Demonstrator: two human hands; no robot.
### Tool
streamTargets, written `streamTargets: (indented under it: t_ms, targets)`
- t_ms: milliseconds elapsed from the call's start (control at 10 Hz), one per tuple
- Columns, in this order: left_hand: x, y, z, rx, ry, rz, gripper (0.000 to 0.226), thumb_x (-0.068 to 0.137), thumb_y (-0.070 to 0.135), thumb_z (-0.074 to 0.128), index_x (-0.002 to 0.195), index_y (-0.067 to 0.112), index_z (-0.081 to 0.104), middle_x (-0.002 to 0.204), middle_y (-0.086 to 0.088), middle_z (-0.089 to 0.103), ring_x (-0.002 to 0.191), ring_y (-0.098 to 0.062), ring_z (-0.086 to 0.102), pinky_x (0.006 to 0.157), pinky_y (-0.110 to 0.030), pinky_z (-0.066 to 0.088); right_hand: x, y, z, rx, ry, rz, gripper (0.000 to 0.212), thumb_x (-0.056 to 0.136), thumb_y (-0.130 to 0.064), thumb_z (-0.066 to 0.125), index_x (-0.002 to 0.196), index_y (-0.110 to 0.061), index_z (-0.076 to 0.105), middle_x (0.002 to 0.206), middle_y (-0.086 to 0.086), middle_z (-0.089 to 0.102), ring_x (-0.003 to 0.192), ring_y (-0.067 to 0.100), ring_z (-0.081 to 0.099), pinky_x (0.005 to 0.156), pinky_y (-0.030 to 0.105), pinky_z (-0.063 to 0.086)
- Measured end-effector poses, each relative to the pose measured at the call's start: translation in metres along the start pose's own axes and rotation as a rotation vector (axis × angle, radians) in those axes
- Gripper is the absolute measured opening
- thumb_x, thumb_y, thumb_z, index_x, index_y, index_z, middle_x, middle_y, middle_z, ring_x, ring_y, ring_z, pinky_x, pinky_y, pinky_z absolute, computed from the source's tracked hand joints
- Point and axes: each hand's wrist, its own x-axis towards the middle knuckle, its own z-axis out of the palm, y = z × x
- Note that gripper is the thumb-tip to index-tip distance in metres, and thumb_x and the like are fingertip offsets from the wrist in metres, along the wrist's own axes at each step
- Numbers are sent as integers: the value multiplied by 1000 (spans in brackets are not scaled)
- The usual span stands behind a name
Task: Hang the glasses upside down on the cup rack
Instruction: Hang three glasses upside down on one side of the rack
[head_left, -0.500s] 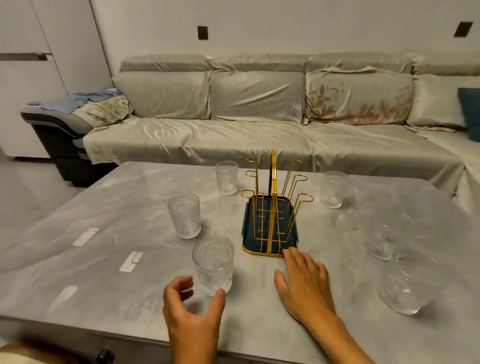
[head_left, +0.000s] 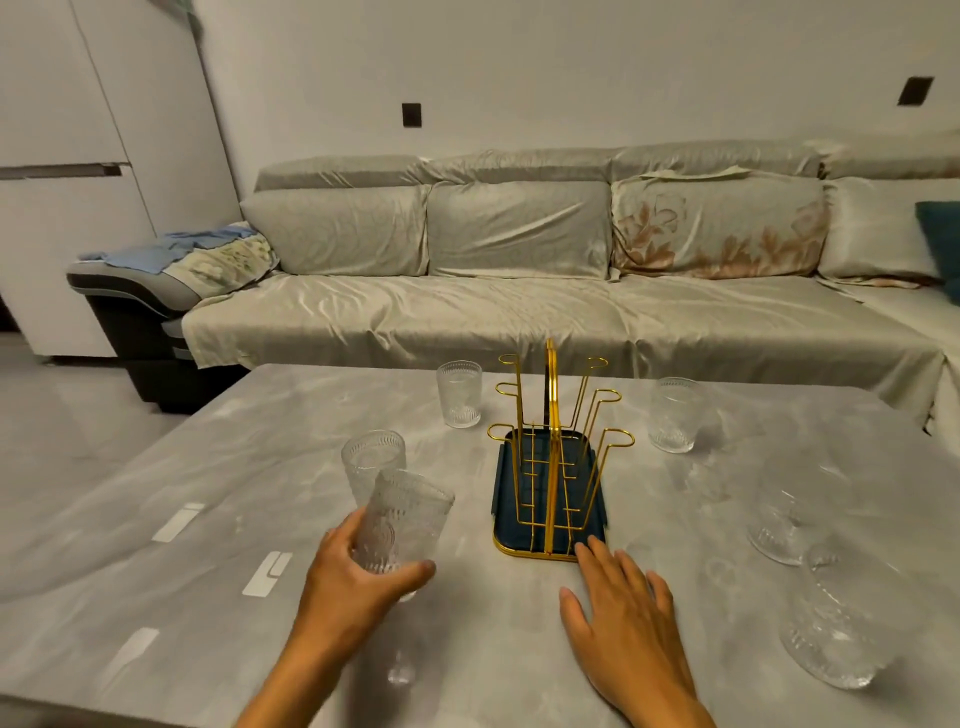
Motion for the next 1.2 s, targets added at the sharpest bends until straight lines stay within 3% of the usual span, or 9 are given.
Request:
streamTargets:
  t_ms: [100,200,400,500,700,1000,1200]
  targets:
    - [34,59,-41,26,-57,102,84,37,49,94,109,48,51,106,9,62,90,-14,67,69,-27,56,2,1,0,-14,-3,1,65,93,-60,16,150,-34,0,162,-7,-2,148,17,0,117,44,-1]
    - [53,97,-53,6,-32,157,85,35,49,94,108,42,51,105,-2,65,88,-23,70,73,-37,59,2,1,-2,-11,-9,6,65,94,-59,17,150,-34,-1,162,-8,-3,148,16,0,117,44,-1]
    - [81,147,-42,71,-99,311,76,38,58,89,107,41,61,99,3,67,78,-5,70,57,-15,54,6,2,-4,3,-30,-1,65,93,-58,19,150,-35,-2,162,-9,-4,148,16,0,117,44,1]
    - [86,153,-22,190,-140,358,78,47,54,87,117,39,55,99,10,62,82,-7,65,52,-9,49,4,1,-4,8,-28,-7,65,93,-58,18,150,-35,-3,162,-9,-4,148,16,-1,117,45,0]
    - [91,147,7,220,-207,378,65,51,47,89,108,35,58,97,15,67,89,-3,64,66,-19,50,3,2,-3,8,-9,-11,65,93,-58,18,150,-34,-2,162,-8,-5,148,17,-2,117,45,-1]
    - [94,125,32,292,-202,437,63,55,39,91,110,31,60,109,3,68,92,-7,66,69,-16,53,6,2,-1,-5,-10,-11,66,92,-60,19,150,-35,-2,162,-8,-5,148,18,-2,117,45,-1]
    - [98,109,50,367,-218,444,61,55,41,91,107,31,61,118,-1,66,106,-17,62,87,-33,55,4,4,3,-7,25,-11,67,91,-61,18,150,-35,-2,162,-9,-2,148,17,-1,117,44,-1]
